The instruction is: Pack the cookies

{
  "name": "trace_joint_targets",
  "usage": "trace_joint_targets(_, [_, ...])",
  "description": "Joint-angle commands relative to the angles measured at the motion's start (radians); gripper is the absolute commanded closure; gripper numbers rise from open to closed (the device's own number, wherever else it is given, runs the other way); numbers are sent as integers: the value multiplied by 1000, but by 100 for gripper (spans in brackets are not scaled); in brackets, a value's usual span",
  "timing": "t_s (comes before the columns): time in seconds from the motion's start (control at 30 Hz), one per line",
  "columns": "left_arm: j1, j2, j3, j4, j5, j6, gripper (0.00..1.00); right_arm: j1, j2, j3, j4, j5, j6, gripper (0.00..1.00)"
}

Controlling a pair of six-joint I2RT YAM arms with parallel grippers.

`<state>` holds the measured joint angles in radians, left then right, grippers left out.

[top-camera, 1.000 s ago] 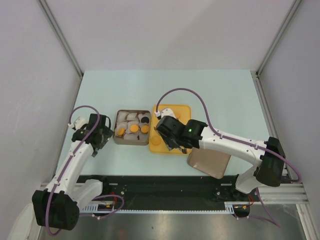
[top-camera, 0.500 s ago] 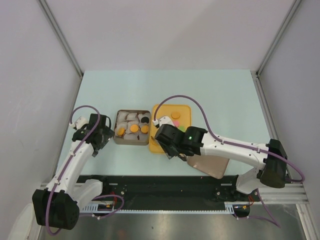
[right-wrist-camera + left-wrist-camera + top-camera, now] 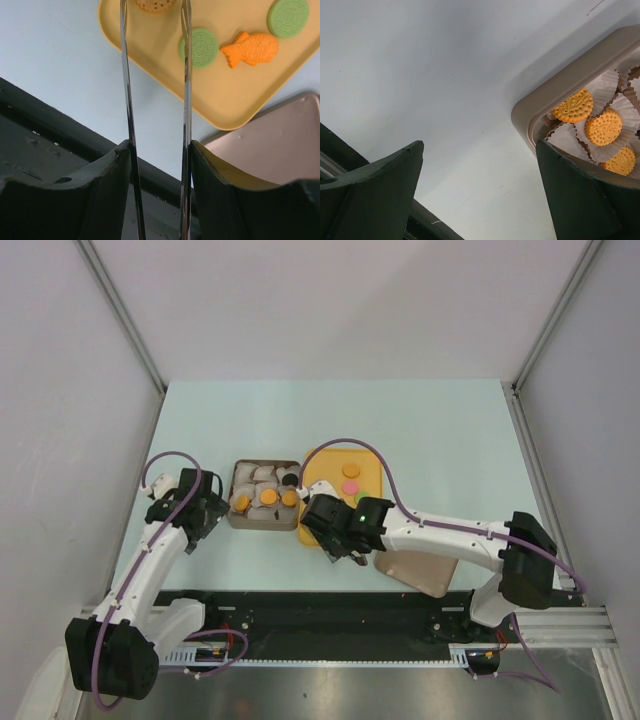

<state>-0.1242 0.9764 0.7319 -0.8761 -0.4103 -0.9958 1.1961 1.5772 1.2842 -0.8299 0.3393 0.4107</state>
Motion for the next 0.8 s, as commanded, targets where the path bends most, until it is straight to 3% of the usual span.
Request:
trace_joint_targets(0.0, [1,-12,-8,23,8,19,2,-6,24,-3,60,-10,-16,46])
trace_joint_targets(0.3, [1,-13,-9,23,8,22,2,-24,58,-6,94,-33,-32,47])
trace_joint_targets(0.53, [1,-15,-11,29,11,23,2,-26,26,-8,55,-8,-20,64])
trace_joint_targets(0.77, [1,-16,-12,32,16,25,2,-44,-92,-8,-15,47,-10,69])
